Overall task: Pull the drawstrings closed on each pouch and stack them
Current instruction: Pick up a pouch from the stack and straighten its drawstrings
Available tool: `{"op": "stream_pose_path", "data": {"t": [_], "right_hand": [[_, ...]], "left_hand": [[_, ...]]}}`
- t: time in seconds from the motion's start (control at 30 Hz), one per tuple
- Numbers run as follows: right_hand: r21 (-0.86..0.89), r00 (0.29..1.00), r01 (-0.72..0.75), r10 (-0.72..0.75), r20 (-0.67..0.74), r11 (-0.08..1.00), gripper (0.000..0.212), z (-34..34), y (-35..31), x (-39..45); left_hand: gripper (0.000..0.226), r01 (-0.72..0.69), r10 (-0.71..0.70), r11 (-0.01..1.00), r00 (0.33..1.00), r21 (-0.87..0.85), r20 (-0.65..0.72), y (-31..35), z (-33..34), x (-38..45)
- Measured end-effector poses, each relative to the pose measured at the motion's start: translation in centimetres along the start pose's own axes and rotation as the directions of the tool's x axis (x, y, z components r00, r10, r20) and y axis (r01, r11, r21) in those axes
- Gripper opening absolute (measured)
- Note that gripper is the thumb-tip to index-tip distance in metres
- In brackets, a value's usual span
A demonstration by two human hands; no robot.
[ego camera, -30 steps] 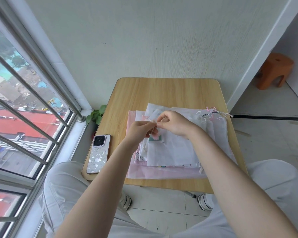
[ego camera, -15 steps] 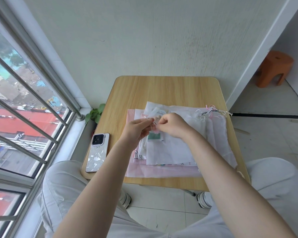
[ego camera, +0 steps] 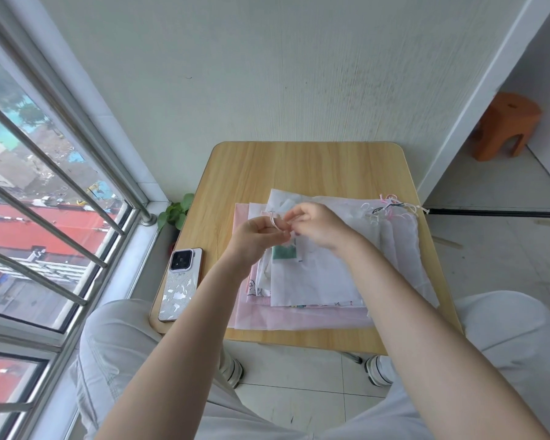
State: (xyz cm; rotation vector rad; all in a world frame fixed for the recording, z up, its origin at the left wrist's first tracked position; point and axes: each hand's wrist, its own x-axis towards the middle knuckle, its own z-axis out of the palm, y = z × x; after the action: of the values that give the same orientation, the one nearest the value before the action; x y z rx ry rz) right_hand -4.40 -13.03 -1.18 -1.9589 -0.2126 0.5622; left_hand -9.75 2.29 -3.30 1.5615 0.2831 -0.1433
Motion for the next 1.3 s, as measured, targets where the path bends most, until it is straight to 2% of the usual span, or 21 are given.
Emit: {"op": "stream_pose_path", "data": {"t": [0.13, 0.27, 0.57, 0.7, 0.87, 1.03, 1.2, 1.3], "right_hand": [[-0.002, 0.995, -0.029, 0.029, 0.093, 1.0, 0.019, 0.7, 0.2, 0.1], [0.019, 0.998, -0.035, 0.034, 0.06, 0.999, 0.016, 0.8, 0.2, 0.2], [0.067, 0.997, -0.071, 0.072, -0.018, 0.995, 0.005, 0.6, 0.5, 0.2], [0.141, 0.994, -0.114, 0.111, 0.022, 0.983, 0.008, 0.8, 0.2, 0.3], [0.148, 0.981, -0.182, 0.171, 0.086, 0.972, 0.007, 0.8, 0.5, 0.5], [0.151, 0.973, -0.226, 0.217, 0.077, 0.962, 0.013, 1.2, 0.4, 0.6], [0.264, 0.954, -0.299, 0.294, 0.061, 0.917, 0.018, 1.3, 0.1, 0.8], [0.284, 0.957, -0.288, 0.287, 0.046, 0.914, 0.022, 1.2, 0.0, 0.9]], "left_hand": [[0.013, -0.078, 0.087, 0.986, 0.995, 0.151, -0.051, -0.2, -0.5, 0.0], [0.01, -0.142, 0.226, 0.906, 0.959, 0.399, -0.17, -0.9, -0.5, 0.2], [0.01, -0.242, 0.419, 0.841, 0.858, 0.484, -0.298, -1.7, 0.8, 0.0], [0.005, -0.229, 0.386, 0.881, 0.854, 0.413, -0.349, -1.9, 0.9, 0.0], [0.008, -0.195, 0.324, 0.917, 0.874, 0.349, -0.363, -2.0, 0.6, 0.3], [0.006, -0.156, 0.237, 0.951, 0.922, 0.266, -0.307, -1.8, 0.2, 0.2], [0.013, -0.118, 0.19, 0.955, 0.947, 0.271, -0.26, -1.7, 0.0, 0.0], [0.014, -0.091, 0.166, 0.953, 0.954, 0.288, -0.249, -1.9, -0.2, -0.1]]}}
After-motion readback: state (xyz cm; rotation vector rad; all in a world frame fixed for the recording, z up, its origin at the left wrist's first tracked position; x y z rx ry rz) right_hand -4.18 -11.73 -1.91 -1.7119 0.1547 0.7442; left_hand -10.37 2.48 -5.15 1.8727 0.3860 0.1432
